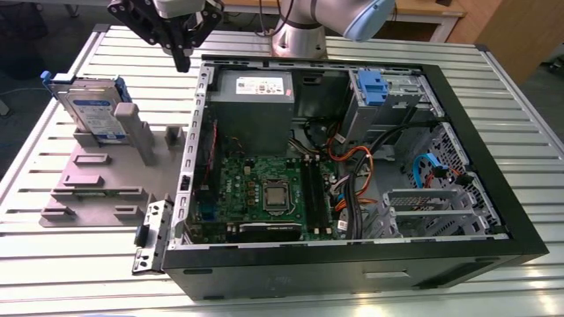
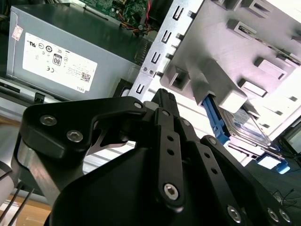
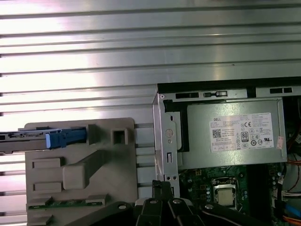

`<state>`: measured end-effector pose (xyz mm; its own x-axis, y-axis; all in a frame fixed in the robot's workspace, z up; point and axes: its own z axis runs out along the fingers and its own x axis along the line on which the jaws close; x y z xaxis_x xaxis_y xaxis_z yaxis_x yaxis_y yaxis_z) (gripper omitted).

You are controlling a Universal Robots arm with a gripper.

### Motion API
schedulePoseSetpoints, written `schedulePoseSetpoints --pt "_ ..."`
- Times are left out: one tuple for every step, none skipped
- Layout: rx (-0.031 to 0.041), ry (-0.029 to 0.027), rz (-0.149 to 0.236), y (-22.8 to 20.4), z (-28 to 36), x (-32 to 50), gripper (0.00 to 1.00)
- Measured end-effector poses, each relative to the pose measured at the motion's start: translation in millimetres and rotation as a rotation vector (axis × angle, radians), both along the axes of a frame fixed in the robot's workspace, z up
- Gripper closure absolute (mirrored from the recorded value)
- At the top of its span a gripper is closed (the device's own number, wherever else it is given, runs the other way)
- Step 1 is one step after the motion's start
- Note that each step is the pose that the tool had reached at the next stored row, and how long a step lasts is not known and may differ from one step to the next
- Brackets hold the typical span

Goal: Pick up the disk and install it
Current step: 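Reach for the disk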

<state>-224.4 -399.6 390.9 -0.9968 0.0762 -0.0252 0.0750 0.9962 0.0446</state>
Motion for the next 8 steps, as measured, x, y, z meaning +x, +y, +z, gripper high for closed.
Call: schedulePoseSetpoints --pt "-0.0001 0.0000 0.000 0.0 0.0 -0.1 0.89" --pt "0.0000 0.0001 0.000 0.0 0.0 -0.3 0.89" --pt "-0.0001 0.0001 0.000 0.0 0.0 -0.5 0.89" --pt "0.0000 0.0000 0.000 0.0 0.0 -0.7 0.89" --pt "-0.0001 0.0001 0.000 0.0 0.0 -0.8 0.89" --pt "0.0000 0.0001 0.000 0.0 0.0 -0.9 0.89" --pt "0.0000 0.0001 0.000 0.0 0.0 -1.1 0.89" --pt "0.0000 0.0000 0.000 0.0 -0.1 -1.6 0.89"
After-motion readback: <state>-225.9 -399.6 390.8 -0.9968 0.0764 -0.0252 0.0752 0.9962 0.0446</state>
